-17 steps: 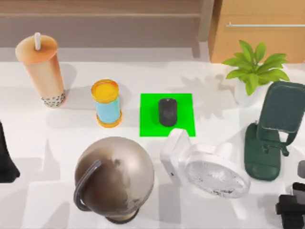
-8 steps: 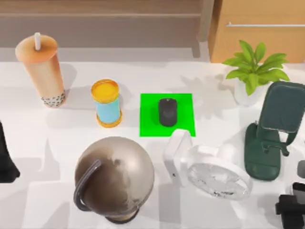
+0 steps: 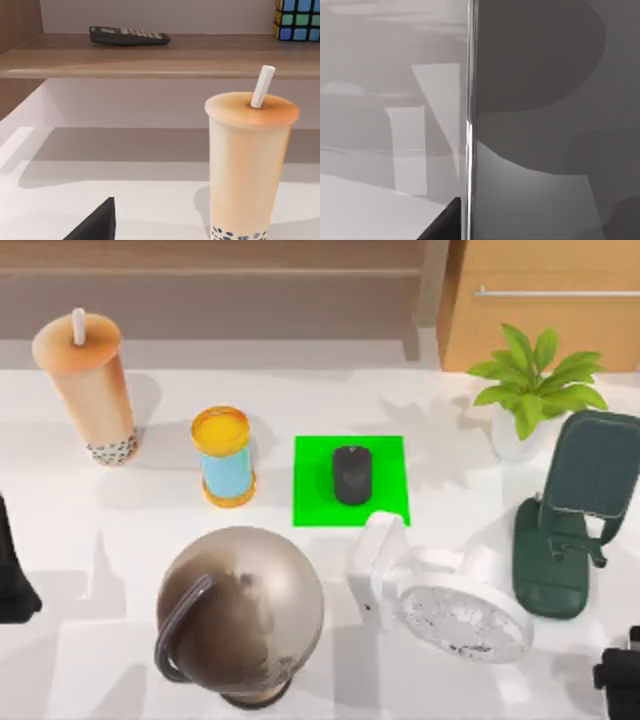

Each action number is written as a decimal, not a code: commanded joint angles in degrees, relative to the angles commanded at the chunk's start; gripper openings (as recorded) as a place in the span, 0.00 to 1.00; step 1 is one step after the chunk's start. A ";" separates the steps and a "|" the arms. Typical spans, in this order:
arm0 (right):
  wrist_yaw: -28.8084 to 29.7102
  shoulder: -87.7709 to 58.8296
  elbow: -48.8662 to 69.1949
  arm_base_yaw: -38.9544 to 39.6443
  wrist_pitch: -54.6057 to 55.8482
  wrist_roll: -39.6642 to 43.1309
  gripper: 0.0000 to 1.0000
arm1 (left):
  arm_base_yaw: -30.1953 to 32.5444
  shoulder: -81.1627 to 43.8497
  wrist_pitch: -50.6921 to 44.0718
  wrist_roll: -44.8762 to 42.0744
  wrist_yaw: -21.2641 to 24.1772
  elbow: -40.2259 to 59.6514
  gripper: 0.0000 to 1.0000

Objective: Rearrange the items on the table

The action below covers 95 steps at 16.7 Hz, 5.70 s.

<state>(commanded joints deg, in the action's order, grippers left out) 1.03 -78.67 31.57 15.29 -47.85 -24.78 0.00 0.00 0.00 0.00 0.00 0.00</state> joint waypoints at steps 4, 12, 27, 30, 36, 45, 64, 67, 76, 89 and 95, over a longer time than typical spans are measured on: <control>-1.41 2.72 2.88 0.63 -4.12 0.72 0.00 | 0.00 0.00 0.00 0.00 0.00 0.00 1.00; -1.52 3.60 3.77 1.67 -4.97 0.71 0.00 | 0.00 0.00 0.00 0.00 0.00 0.00 1.00; 41.90 19.80 7.24 23.28 7.68 -16.99 0.00 | 0.00 0.00 0.00 0.00 0.00 0.00 1.00; 47.46 17.98 7.72 32.20 13.15 -18.67 0.00 | 0.00 0.00 0.00 0.00 0.00 0.00 1.00; 50.53 15.51 7.84 37.81 17.21 -19.38 0.00 | 0.00 0.00 0.00 0.00 0.00 0.00 1.00; 48.48 18.14 5.73 36.12 21.87 -17.64 0.00 | 0.00 0.00 0.00 0.00 0.00 0.00 1.00; 43.50 9.54 4.95 26.92 35.12 -7.27 0.30 | 0.00 0.00 0.00 0.00 0.00 0.00 1.00; 43.50 9.54 4.95 26.92 35.12 -7.27 0.53 | 0.00 0.00 0.00 0.00 0.00 0.00 1.00; 43.50 9.54 4.95 26.92 35.12 -7.27 1.00 | 0.00 0.00 0.00 0.00 0.00 0.00 1.00; 46.95 14.01 3.09 31.70 28.53 -12.28 1.00 | 0.00 0.00 0.00 0.00 0.00 0.00 1.00; 47.41 14.28 3.20 32.70 27.67 -13.41 1.00 | 0.00 0.00 0.00 0.00 0.00 0.00 1.00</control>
<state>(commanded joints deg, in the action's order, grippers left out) 48.44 -64.39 34.77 47.99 -20.18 -38.20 0.00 0.00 0.00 0.00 0.00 0.00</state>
